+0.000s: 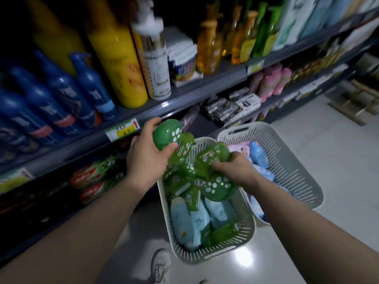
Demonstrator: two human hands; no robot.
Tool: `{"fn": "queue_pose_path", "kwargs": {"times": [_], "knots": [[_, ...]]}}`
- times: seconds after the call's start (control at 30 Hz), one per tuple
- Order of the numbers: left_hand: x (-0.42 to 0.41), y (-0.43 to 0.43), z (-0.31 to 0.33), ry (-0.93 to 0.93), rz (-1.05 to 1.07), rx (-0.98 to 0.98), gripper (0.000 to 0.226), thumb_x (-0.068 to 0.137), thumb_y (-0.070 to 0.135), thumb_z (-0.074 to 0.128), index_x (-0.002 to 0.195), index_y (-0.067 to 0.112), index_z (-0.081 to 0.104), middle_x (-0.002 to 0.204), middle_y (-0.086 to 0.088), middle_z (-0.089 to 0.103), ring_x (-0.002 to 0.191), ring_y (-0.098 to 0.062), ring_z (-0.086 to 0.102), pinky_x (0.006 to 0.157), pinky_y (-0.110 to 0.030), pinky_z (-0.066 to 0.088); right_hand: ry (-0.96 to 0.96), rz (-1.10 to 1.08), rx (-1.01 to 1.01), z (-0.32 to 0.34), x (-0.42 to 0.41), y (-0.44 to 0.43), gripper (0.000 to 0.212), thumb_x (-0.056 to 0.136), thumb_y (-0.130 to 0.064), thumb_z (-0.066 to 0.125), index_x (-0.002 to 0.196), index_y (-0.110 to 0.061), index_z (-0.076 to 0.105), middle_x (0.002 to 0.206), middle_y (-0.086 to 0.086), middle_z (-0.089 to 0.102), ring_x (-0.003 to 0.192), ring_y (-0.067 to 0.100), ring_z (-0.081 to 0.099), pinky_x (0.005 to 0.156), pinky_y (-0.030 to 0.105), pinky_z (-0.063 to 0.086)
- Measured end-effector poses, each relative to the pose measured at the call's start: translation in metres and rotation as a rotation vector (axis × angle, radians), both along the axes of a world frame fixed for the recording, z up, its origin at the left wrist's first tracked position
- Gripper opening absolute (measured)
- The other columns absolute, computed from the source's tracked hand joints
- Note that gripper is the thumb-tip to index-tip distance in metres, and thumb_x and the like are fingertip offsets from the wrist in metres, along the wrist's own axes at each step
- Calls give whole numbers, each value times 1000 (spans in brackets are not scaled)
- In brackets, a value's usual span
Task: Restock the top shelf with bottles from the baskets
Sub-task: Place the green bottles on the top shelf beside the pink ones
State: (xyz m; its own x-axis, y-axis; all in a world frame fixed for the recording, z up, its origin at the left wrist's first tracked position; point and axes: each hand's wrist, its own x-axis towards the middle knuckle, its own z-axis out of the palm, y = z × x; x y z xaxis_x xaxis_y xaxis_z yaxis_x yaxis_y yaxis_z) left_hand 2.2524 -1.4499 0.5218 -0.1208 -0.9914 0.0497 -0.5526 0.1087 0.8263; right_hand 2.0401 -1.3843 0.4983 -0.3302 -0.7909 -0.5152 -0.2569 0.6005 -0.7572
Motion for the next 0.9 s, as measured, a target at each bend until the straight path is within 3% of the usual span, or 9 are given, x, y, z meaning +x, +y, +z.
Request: {"fn": "queue_pose_path", "kwargs": {"times": [0.1,0.17,0.23,0.4,0.5,0.57,0.67,0.77,0.9], "knots": [[-2,0,55,-30,-11,-68,63,74,48,71,126,51,36,122,6,58,108,-27,59,89,-46,51,-72,-12,-34,62,-9,-2,17,73,-16,79,80,-9,64,75,8,72,60,17,69,57,25,58],[-4,1,93,-52,-10,-133,66,77,43,73,130,47,34,125,2,58,110,-27,57,91,-45,50,-119,23,-38,101,-13,-3,33,66,-16,85,90,0,68,80,15,75,71,29,73,72,40,61],[-4,3,131,-75,-18,-195,67,79,39,72,135,41,35,128,2,57,111,-25,57,93,-42,48,-106,58,-38,139,-14,-3,46,61,-13,88,98,3,67,85,17,74,78,33,73,77,46,59],[2,12,216,-35,-36,-308,66,81,28,74,137,32,39,128,5,56,110,-21,58,91,-30,45,103,104,-168,226,-12,-7,59,54,-20,93,102,-5,63,90,9,71,79,24,69,72,35,58],[11,16,260,16,-12,-384,65,80,23,75,136,28,42,126,6,56,112,-17,56,90,-25,41,193,134,-265,279,-7,-7,57,59,-17,90,107,-7,60,93,6,68,81,21,66,68,29,52],[19,18,286,24,17,-414,66,81,27,74,137,30,40,127,6,56,111,-17,56,92,-28,43,243,168,-348,311,1,-8,60,60,-15,89,111,-14,57,94,3,66,82,21,65,72,31,51],[36,16,324,29,78,-456,67,79,33,74,137,31,40,129,6,56,113,-19,56,98,-38,45,335,208,-477,353,14,-15,55,59,-15,89,106,-18,61,84,-7,65,74,12,63,65,25,48],[55,8,358,17,159,-504,63,77,39,74,133,28,47,125,4,60,113,-20,57,98,-41,46,394,256,-575,386,30,-26,58,57,-16,89,110,-20,65,87,-5,70,72,11,67,58,22,49],[81,-18,390,79,222,-500,58,75,36,78,125,22,53,120,4,61,109,-16,58,95,-37,47,504,317,-651,414,50,-54,71,55,-22,89,121,-25,63,99,-1,71,82,16,68,77,35,58]]}}
